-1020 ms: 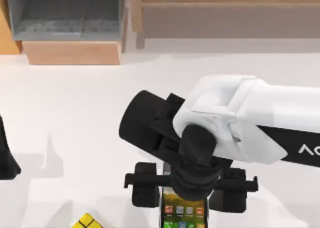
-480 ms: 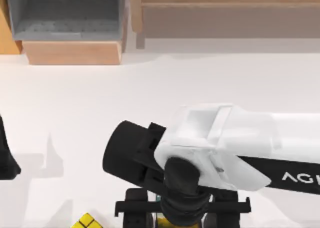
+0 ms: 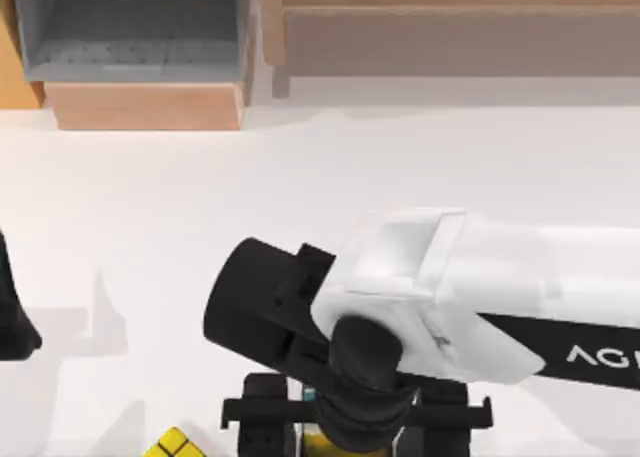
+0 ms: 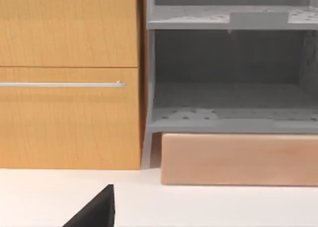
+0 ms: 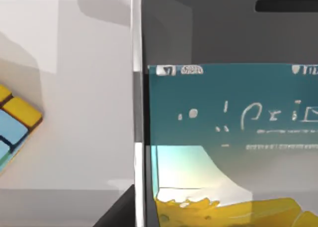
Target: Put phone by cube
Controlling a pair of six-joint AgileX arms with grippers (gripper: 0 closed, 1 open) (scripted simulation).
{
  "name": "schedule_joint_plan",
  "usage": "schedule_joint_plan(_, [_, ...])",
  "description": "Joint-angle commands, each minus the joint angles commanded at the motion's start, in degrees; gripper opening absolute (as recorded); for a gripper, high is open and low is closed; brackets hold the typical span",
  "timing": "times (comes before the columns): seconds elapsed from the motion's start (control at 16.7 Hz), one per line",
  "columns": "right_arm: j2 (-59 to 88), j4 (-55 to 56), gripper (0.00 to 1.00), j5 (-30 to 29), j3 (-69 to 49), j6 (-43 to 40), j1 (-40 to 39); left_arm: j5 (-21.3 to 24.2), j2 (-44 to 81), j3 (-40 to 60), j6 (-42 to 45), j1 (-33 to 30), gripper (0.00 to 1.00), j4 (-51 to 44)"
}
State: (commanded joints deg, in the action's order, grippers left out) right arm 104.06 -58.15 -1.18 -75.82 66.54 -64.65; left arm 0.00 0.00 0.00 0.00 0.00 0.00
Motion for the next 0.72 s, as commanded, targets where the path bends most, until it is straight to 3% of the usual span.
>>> schedule_joint_plan(0.72, [1.25, 8.56, 0.0, 2.48, 3.47, 0.27, -0.28, 0.0, 0.0, 0.0, 0.0, 0.0, 1.0, 0.0])
